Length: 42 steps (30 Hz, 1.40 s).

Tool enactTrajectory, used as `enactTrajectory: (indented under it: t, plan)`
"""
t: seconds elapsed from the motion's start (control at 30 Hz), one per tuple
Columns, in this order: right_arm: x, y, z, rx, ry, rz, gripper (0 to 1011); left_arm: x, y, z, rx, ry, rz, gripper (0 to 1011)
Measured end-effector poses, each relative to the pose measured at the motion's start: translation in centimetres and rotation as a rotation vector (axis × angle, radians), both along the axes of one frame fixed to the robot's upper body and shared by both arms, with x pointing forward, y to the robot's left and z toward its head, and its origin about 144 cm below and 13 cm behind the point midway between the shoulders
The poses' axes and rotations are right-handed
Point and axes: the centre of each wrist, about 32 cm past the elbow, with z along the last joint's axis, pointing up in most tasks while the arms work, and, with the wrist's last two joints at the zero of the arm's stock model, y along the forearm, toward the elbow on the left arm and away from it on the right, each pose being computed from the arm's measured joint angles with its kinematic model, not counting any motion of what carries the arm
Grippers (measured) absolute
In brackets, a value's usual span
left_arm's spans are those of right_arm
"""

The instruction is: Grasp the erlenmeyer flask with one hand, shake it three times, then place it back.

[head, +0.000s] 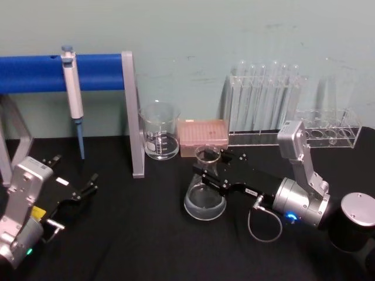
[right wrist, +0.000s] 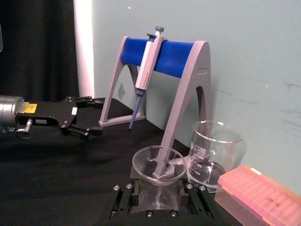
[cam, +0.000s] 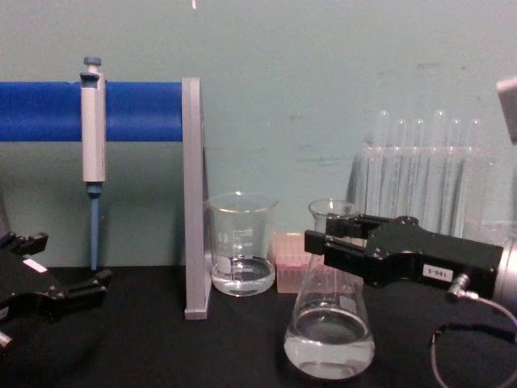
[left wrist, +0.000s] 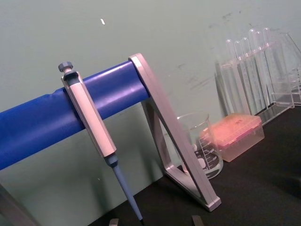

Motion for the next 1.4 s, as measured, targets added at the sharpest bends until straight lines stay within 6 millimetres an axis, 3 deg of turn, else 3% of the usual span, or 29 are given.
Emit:
enactTrajectory:
  t: [1.4]
  plan:
    - [0.1, 0.3, -1.2, -0.030, 0.025, 0.007, 451, 0.0, 0.0, 0.0, 0.000, 0.000, 0.000, 1001]
